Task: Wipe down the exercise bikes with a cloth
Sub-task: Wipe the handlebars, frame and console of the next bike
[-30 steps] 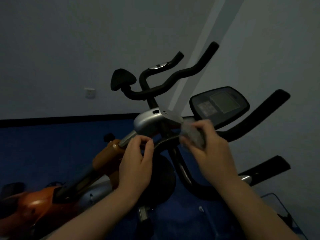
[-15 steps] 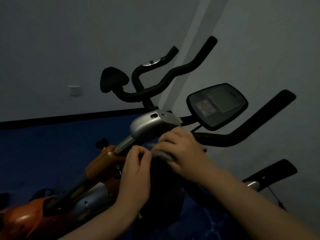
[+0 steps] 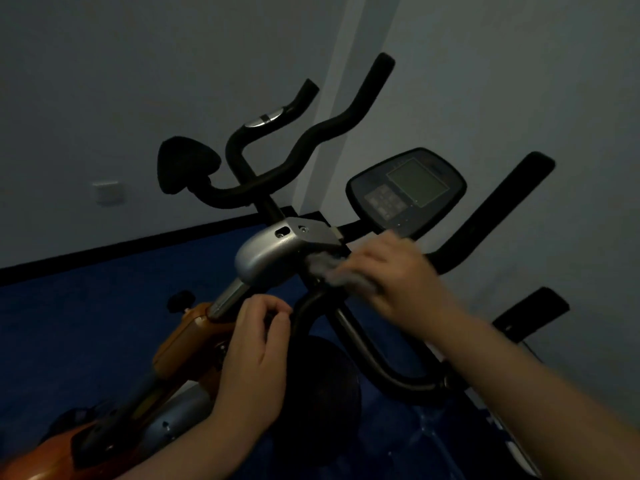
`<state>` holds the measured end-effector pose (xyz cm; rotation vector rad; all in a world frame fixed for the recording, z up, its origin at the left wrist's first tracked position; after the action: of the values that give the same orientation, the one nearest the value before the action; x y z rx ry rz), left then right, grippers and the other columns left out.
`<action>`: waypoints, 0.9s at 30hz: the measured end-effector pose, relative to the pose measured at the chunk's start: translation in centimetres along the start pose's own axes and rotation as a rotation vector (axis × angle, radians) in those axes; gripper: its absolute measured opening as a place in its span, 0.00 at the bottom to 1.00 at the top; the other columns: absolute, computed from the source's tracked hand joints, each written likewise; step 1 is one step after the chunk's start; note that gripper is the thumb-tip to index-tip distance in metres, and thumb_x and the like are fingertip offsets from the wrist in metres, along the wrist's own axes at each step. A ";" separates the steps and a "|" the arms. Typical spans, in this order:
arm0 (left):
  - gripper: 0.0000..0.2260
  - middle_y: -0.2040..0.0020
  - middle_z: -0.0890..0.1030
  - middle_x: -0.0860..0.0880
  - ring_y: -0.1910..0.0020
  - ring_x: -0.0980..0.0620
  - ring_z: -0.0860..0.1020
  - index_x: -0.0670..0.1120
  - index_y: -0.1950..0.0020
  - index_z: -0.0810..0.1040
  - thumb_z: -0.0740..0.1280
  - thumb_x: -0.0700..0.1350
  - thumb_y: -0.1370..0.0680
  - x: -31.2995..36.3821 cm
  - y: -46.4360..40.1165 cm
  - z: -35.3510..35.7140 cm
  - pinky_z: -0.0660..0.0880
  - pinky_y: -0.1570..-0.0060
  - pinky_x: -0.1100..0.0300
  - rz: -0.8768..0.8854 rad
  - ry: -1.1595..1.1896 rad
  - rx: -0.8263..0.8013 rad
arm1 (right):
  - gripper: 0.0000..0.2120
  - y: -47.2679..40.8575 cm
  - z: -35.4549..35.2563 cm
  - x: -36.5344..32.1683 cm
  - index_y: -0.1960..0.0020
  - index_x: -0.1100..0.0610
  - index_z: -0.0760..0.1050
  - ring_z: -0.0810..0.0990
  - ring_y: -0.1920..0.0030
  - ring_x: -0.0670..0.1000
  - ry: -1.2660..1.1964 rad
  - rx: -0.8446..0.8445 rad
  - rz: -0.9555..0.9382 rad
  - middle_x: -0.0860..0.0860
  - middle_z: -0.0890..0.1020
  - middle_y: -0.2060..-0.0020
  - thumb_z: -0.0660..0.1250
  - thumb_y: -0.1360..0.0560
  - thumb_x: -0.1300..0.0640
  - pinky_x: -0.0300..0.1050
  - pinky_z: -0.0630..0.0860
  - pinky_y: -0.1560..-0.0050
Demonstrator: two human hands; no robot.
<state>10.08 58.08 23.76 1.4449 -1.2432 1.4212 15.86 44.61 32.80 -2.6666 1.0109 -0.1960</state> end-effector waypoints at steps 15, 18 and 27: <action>0.06 0.55 0.78 0.54 0.54 0.57 0.77 0.55 0.53 0.76 0.66 0.48 0.29 2.5 -3.0 1.3 0.73 0.55 0.65 0.045 0.047 -0.262 | 0.09 1.8 -4.8 5.6 0.50 0.56 0.80 0.74 0.57 0.54 0.143 0.120 0.318 0.52 0.80 0.58 0.65 0.27 0.55 0.43 0.67 0.58; 0.06 0.55 0.79 0.53 0.56 0.61 0.77 0.52 0.52 0.76 0.66 0.41 0.24 4.1 -5.4 3.7 0.72 0.57 0.70 0.061 0.061 -0.325 | 0.05 2.6 -6.1 8.2 0.53 0.58 0.80 0.73 0.54 0.55 0.172 0.328 0.688 0.54 0.79 0.57 0.68 0.26 0.57 0.49 0.71 0.58; 0.08 0.56 0.79 0.53 0.60 0.64 0.75 0.51 0.54 0.75 0.59 0.40 0.21 4.7 -9.5 9.2 0.70 0.61 0.73 0.120 0.036 -0.342 | 0.08 4.4 -2.9 5.6 0.47 0.52 0.78 0.75 0.53 0.49 -0.145 0.487 0.938 0.47 0.74 0.52 0.64 0.24 0.52 0.44 0.75 0.56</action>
<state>21.24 51.02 28.58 1.1241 -1.4874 1.2309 16.61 37.08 34.35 -1.5524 1.7506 -0.0330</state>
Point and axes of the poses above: each hand's wrist, its own y-axis away from the middle knuckle, its own z-axis out of the palm, x = y × z, the point moved 10 cm from there along -y, towards the middle knuckle
